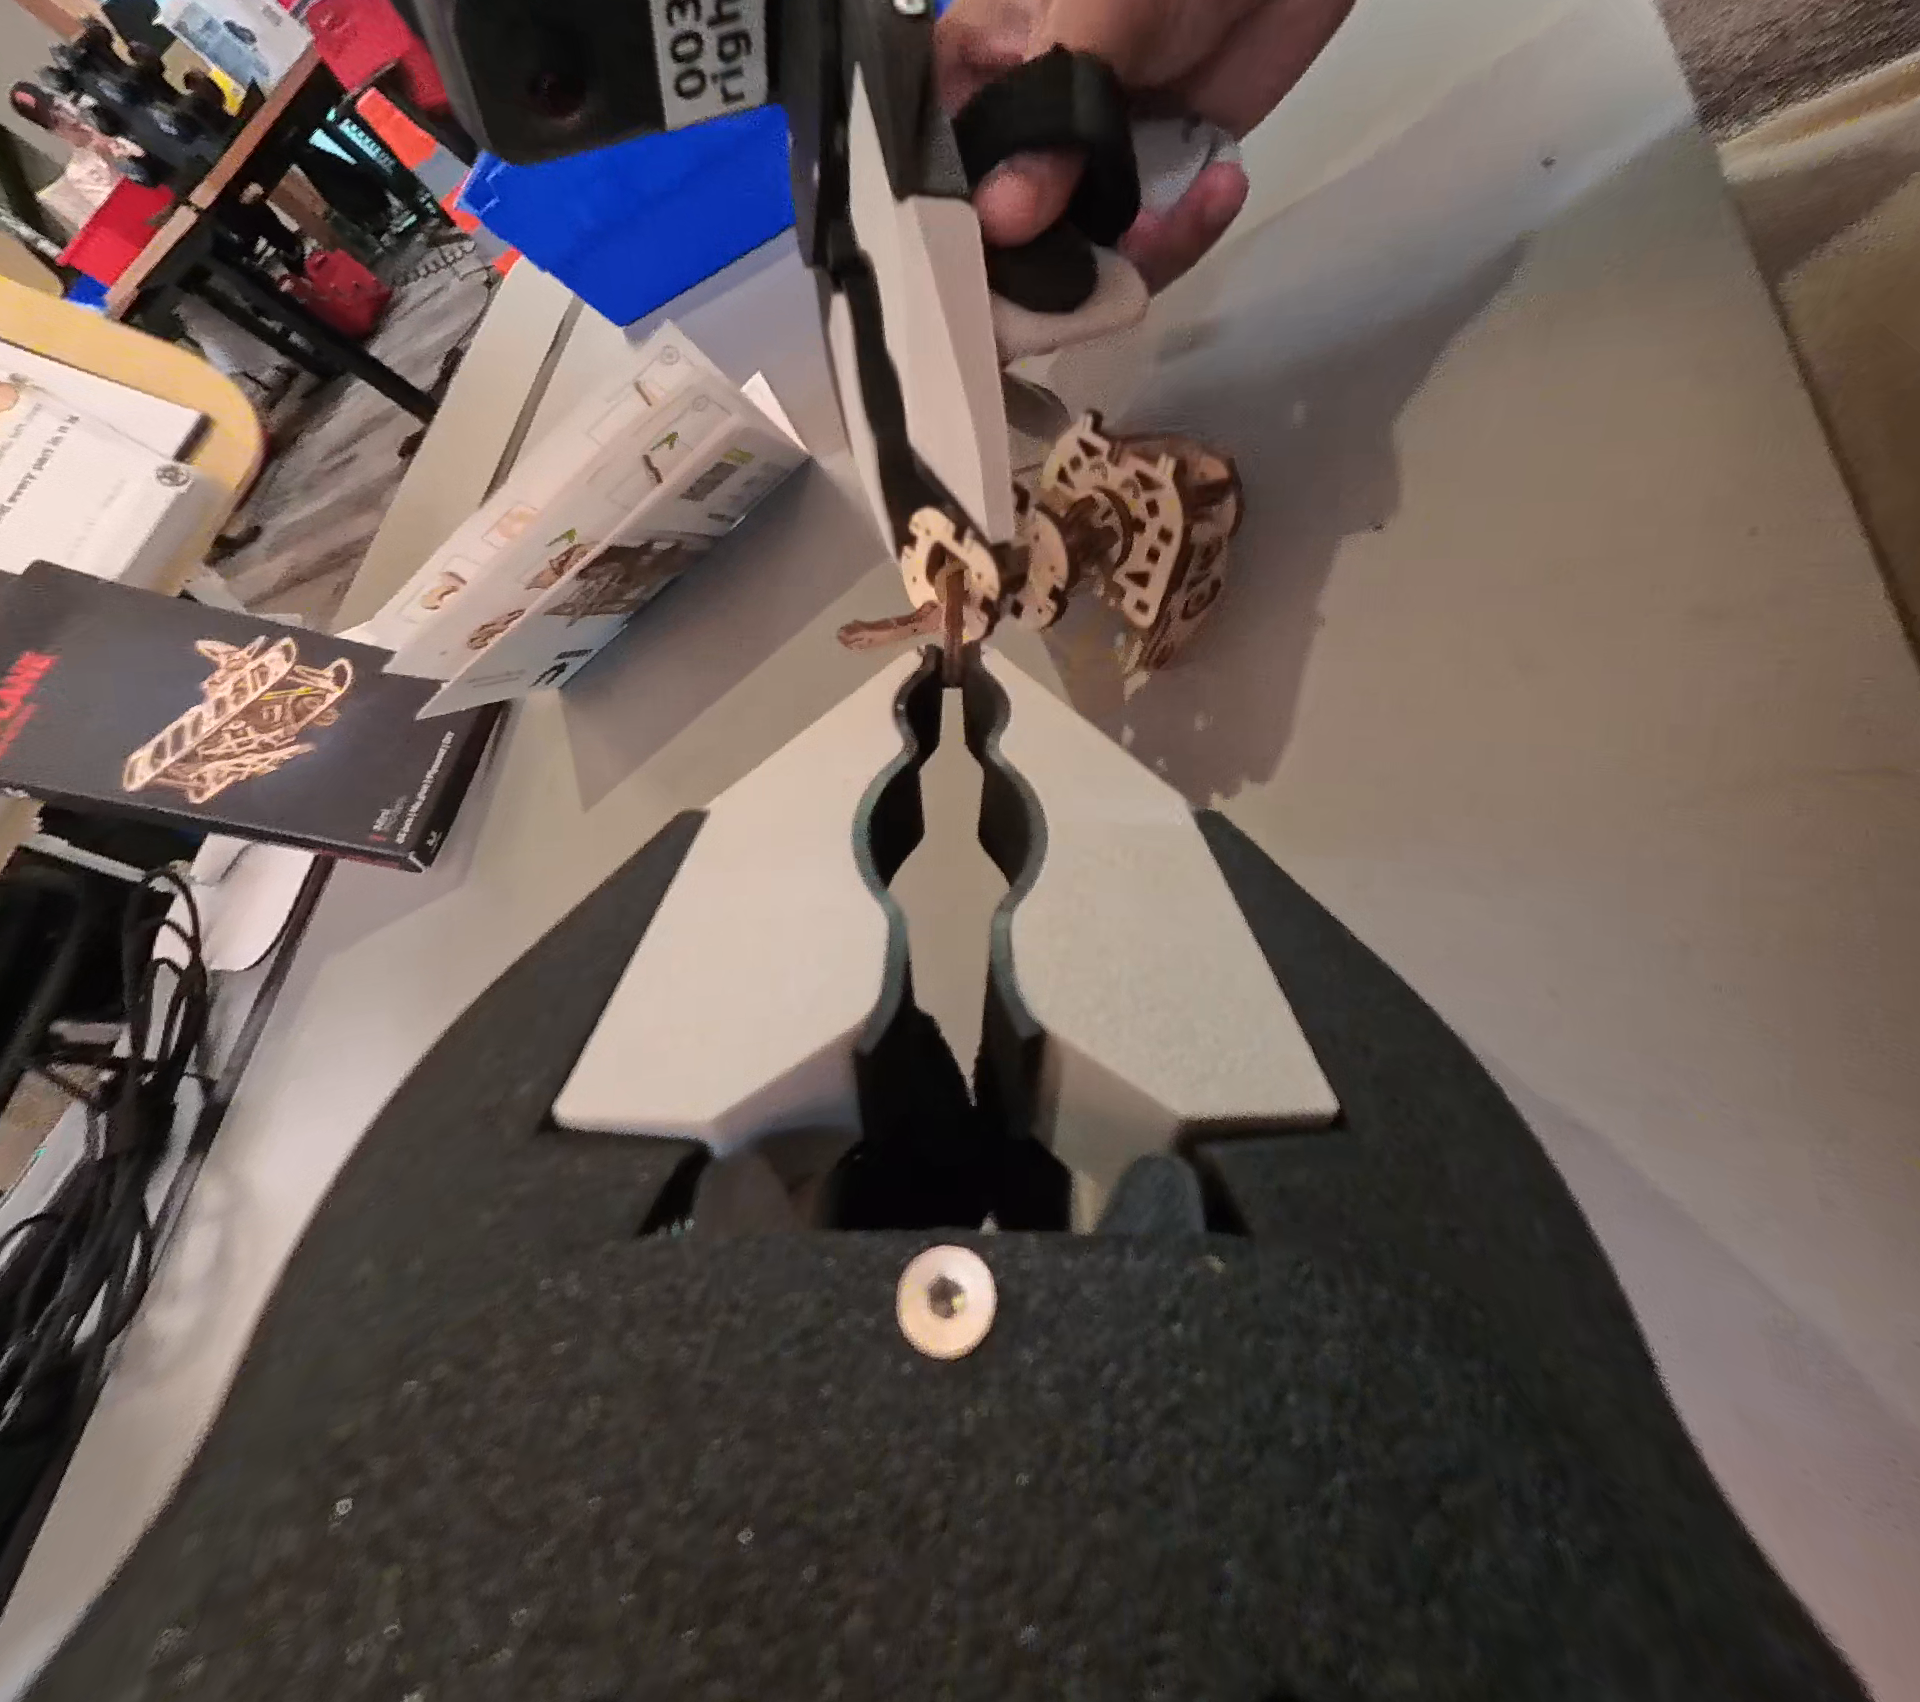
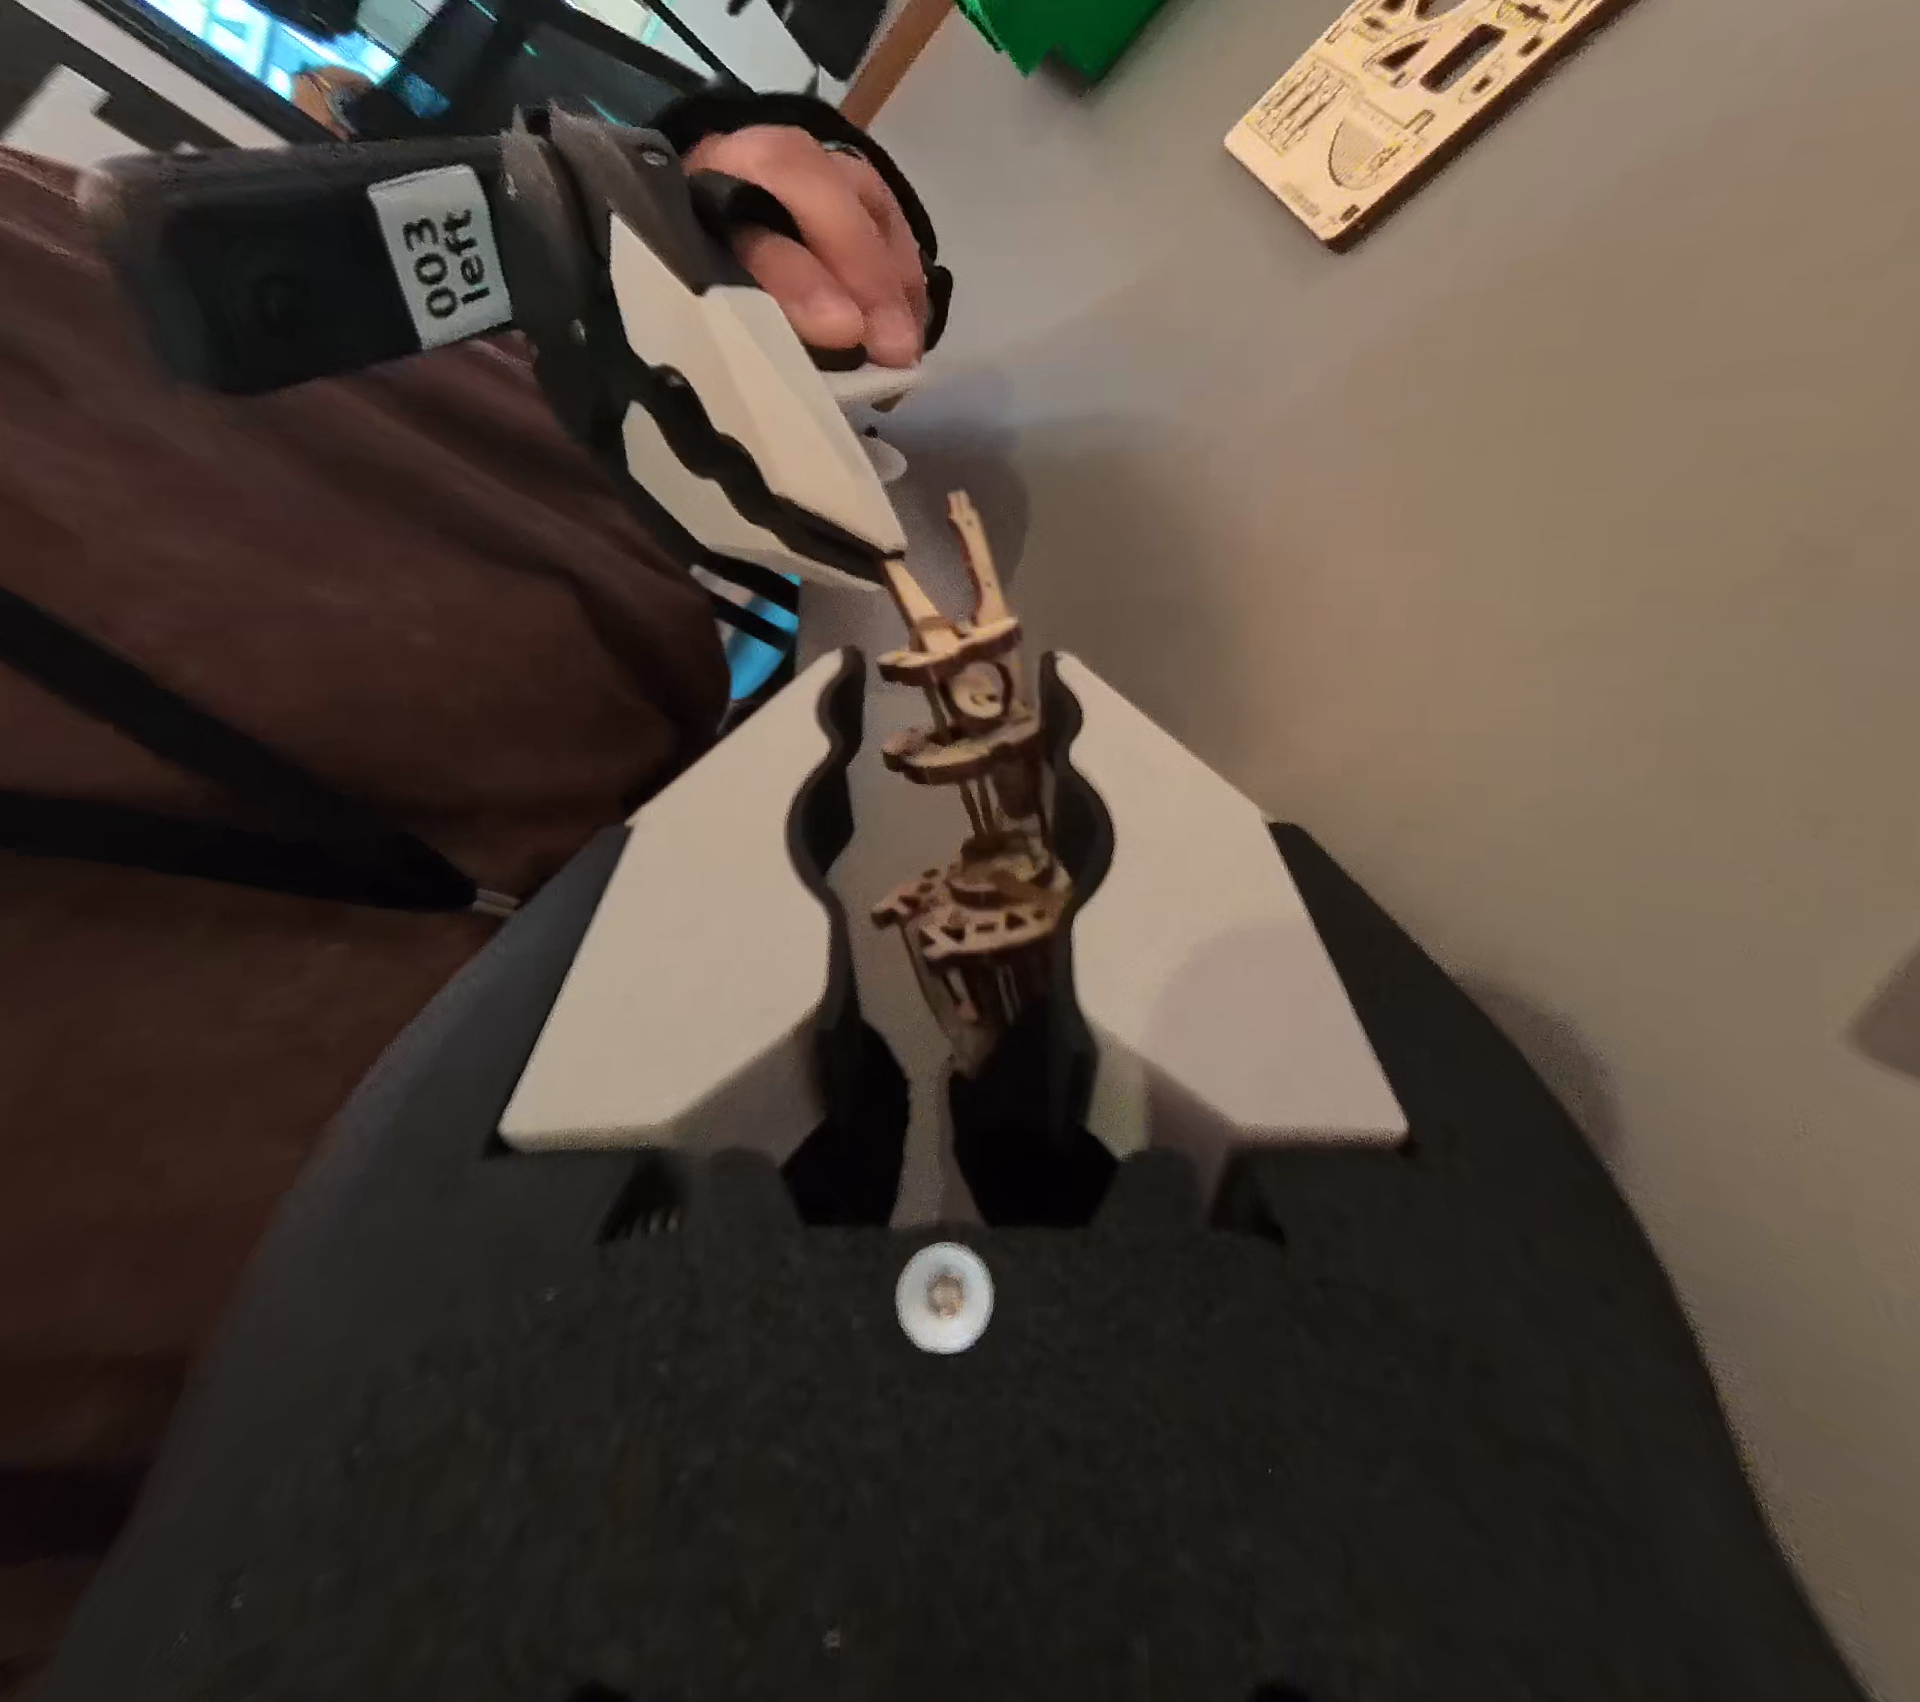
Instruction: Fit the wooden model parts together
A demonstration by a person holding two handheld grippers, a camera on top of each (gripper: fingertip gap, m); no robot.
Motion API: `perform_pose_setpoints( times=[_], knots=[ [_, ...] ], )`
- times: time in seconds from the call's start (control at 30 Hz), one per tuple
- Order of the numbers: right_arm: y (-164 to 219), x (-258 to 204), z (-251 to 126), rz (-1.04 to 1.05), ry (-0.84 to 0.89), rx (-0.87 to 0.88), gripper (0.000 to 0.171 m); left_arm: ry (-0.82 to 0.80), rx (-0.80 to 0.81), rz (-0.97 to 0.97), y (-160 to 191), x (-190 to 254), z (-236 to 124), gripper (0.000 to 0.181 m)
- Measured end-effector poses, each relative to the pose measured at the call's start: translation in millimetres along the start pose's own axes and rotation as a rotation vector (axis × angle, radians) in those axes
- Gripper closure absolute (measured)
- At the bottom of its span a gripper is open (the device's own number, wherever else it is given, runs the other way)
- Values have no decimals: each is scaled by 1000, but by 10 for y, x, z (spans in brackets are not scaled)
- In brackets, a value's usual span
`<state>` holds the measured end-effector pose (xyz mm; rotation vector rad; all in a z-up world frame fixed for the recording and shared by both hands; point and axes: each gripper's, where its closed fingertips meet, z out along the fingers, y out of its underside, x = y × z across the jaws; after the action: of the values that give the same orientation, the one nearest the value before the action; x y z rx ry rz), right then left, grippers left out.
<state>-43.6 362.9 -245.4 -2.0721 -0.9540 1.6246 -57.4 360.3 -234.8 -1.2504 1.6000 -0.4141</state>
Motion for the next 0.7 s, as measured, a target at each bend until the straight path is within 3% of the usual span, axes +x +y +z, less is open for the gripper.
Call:
perform_pose_setpoints(
  times=[0.3, 0.47, 0.7],
  knots=[
    [-52, -98, 9, -35, -100, 12, 127, 61, 43, 96, -126, -52, -47, 179],
    [-19, -62, 13, -77, -78, 4, 138, 39, 42, 114, -102, -56, -2, 181],
    [46, -4, 23, -76, -17, -42, 139, 80, 18, -48, 1, 18, -36, 174]
  ],
)
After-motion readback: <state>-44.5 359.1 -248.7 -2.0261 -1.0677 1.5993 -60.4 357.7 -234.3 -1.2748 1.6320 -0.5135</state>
